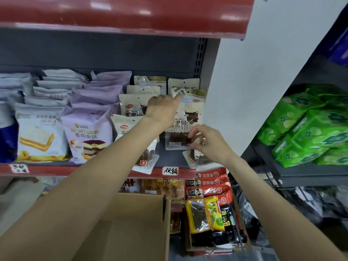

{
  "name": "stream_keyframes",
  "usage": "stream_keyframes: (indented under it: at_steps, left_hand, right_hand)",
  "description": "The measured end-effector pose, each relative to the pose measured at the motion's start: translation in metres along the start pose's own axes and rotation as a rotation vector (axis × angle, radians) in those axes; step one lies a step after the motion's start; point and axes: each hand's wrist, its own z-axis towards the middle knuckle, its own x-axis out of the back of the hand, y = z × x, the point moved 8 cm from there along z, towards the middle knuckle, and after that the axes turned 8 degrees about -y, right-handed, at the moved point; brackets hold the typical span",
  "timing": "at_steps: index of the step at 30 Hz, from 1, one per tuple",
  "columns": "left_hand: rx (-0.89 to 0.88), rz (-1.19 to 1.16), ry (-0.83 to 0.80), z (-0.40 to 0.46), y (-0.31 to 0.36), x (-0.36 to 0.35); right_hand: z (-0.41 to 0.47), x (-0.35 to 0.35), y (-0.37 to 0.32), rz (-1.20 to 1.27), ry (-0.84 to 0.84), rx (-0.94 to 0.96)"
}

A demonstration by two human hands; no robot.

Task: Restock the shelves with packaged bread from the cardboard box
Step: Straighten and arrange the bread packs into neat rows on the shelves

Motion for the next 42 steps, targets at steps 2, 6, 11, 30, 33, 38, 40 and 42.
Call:
stream_keyframes:
  at_steps: [2, 6, 11, 30, 33, 38, 40, 42]
  left_hand:
    - [0.064, 0.009, -0.013, 0.001, -0.011, 0.0]
    - [0.08, -0.302, 0.027, 0.011, -0.017, 0.002]
    - [0.046, -0.367, -0.005, 0.013, -0.018, 0.0]
    - [0.047, -0.811, 0.503, -0.139, 0.004, -0.047]
    - [0.102, -0.85, 0.485, -0.134, 0.009, -0.058]
    - [0.153, -0.649, 0.198, -0.11, 0.031, -0.088]
    - [0.191, -0.594, 0.15, -0.105, 0.03, -0.095]
    - [0.193, -0.599, 0.111, -0.1, 0.029, -0.097]
  right_hand:
    - [0.004, 0.001, -0.006, 0.008, 0.044, 0.001]
    - [0.017, 0.005, -0.032, 0.04, 0.19, 0.025]
    - [0.036, -0.031, -0.068, -0.146, 0.157, 0.05]
    - [-0.028, -0.014, 0.029, 0.364, 0.249, -0.137]
    - [-0.019, -0.007, 0.04, 0.48, 0.344, -0.234]
    - [-0.013, -0.014, 0.042, 0.529, 0.321, -0.169]
    - [-0.009, -0.028, 0.04, 0.657, 0.191, -0.145]
    - [-0.007, -0.036, 0.041, 0.672, 0.138, -0.145]
